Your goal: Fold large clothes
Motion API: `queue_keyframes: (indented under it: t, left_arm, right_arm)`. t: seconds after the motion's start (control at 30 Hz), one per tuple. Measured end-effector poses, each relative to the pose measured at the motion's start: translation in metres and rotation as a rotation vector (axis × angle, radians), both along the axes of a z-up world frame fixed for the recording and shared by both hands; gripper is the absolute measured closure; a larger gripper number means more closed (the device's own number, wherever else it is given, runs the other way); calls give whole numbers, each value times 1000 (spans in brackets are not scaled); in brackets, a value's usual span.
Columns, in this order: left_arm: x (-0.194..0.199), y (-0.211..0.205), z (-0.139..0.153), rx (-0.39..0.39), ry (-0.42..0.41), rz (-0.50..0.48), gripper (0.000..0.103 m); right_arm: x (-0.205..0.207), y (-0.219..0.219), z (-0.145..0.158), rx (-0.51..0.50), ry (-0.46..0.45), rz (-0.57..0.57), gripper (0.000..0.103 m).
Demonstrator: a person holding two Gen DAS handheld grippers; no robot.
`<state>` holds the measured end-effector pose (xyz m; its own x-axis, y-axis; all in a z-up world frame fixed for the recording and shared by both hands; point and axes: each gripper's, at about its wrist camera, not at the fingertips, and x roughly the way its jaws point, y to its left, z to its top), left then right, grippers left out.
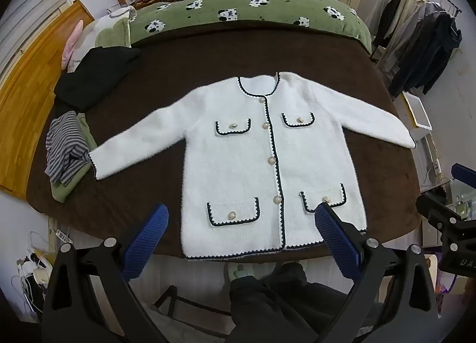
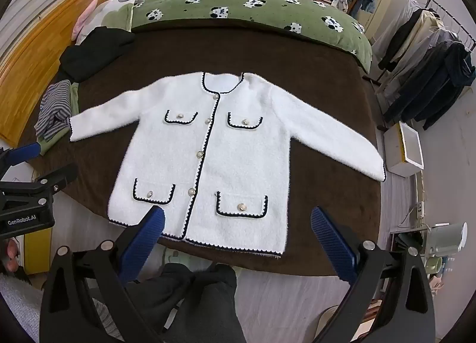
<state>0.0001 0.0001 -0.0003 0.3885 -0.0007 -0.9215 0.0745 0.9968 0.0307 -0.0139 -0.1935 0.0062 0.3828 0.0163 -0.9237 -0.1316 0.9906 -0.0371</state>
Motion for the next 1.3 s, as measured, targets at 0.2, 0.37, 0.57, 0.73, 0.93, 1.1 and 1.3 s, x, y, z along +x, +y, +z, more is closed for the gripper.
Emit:
queue_keyframes:
  t: [0.2, 0.37, 0.57, 0.73, 0.93, 1.1, 1.3]
  left_arm:
    - [0, 0, 0, 3, 0, -1, 6]
    - [2, -6, 0, 9, 1, 1, 6]
    - [1, -1, -1, -8, 6, 6, 6]
    - [1, 2, 0, -13, 4, 13, 6]
    - [1, 1, 1, -6, 1, 5, 6]
    - [0, -1, 1, -5, 0, 7, 6]
    - [1, -1, 1, -3, 0, 8, 6]
  right_arm:
    - [0, -1, 0, -3, 0, -1, 6]
    - [1, -2, 0, -2, 0, -3, 6]
    - [-1, -3, -3, -2, -3, -8, 6]
    - [0, -4, -1, -1, -2, -8, 6]
    - [-2, -3, -2, 0, -7, -13, 6]
    - [-1, -4, 1, 1, -6, -8, 6]
    - [-3, -3, 3, 0, -6, -8, 6]
